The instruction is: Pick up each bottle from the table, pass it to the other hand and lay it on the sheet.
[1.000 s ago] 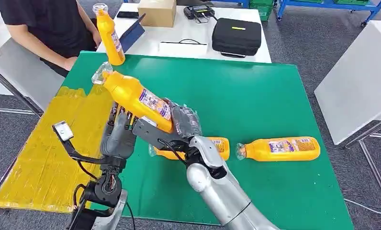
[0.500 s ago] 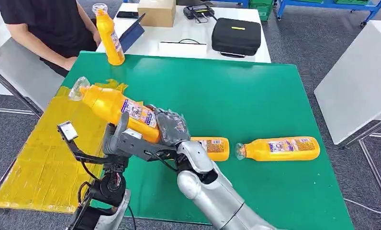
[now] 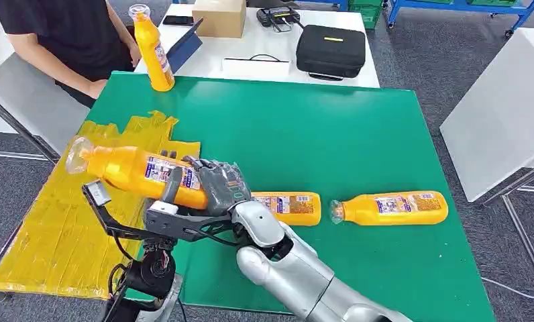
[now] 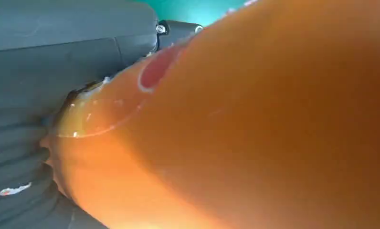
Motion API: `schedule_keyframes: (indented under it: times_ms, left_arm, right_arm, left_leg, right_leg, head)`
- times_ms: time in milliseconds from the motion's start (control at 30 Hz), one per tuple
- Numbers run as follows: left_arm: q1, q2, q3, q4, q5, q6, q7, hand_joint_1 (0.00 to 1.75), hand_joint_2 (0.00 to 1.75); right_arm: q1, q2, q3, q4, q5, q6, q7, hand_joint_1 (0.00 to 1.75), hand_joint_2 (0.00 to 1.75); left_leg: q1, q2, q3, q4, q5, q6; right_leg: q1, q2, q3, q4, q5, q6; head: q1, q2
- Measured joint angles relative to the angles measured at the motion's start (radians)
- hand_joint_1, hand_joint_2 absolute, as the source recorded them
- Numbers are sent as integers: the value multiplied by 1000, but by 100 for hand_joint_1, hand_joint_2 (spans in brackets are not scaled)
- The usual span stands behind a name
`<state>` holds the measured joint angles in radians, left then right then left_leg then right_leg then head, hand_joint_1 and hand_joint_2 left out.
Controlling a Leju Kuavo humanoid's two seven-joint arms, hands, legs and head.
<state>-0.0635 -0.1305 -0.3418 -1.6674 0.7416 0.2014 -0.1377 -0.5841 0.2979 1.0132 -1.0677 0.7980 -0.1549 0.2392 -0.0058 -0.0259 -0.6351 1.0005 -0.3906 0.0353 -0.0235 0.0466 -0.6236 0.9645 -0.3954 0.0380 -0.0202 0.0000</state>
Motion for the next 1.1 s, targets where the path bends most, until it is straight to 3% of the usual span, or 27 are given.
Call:
schedule_keyframes:
  times_ms: [67,100,133,433,867,900,933,967,1000,1100]
  left_arm:
    - [8,0,0,0,-6,3,-4,0,175]
    - [12,0,0,0,-8,3,-5,80,175]
    - [16,0,0,0,-8,3,-7,175,175]
    - [23,0,0,-4,-11,21,-52,175,175]
    - [30,-2,0,-18,-22,46,-71,175,175]
    - [30,-2,0,-19,-23,48,-71,175,175]
    - [30,-2,0,-22,-25,48,-71,175,175]
    - [30,-2,-2,-25,-28,48,-72,175,175]
    - [30,-2,-4,-29,-32,48,-74,175,175]
    - [31,1,-10,-44,-44,45,-88,175,175]
  right_arm:
    - [-2,-2,10,4,-6,0,0,168,175]
    - [-2,-4,15,6,-11,0,-1,166,175]
    - [-3,-4,19,8,-13,0,-1,169,175]
    - [-10,-4,24,11,-29,4,3,164,175]
    - [-9,-5,24,7,-32,8,8,175,175]
    - [-8,-6,22,5,-32,8,13,131,175]
    - [-5,-8,21,-1,-29,8,18,0,175]
    - [-3,-10,19,-8,-26,7,23,0,175]
    - [-1,-13,16,-18,-22,5,26,0,0]
    - [16,-27,-1,-56,-22,-1,16,0,0]
  left_leg:
    - [0,0,0,0,0,0]
    - [0,0,0,0,0,0]
    - [0,0,0,0,0,0]
    - [0,0,-1,0,0,0]
    - [0,0,-1,0,0,0]
    - [0,0,-1,0,0,0]
    - [0,0,-1,0,0,0]
    - [0,0,-1,0,0,0]
    - [0,0,-1,0,0,0]
    - [0,0,-1,0,0,0]
  right_leg:
    - [0,0,0,0,0,0]
    - [0,0,0,0,0,0]
    - [0,0,0,0,0,0]
    - [0,0,-1,0,0,0]
    - [0,0,-1,0,0,0]
    - [0,0,-1,0,0,0]
    - [0,0,-1,0,0,0]
    - [0,0,-1,0,0,0]
    - [0,0,-1,0,0,0]
    - [0,0,-1,0,0,0]
  head:
    - [0,0]
    - [0,0]
    - [0,0]
    - [0,0]
    - [0,0]
    - [0,0]
    - [0,0]
    - [0,0]
    - [0,0]
    - [0,0]
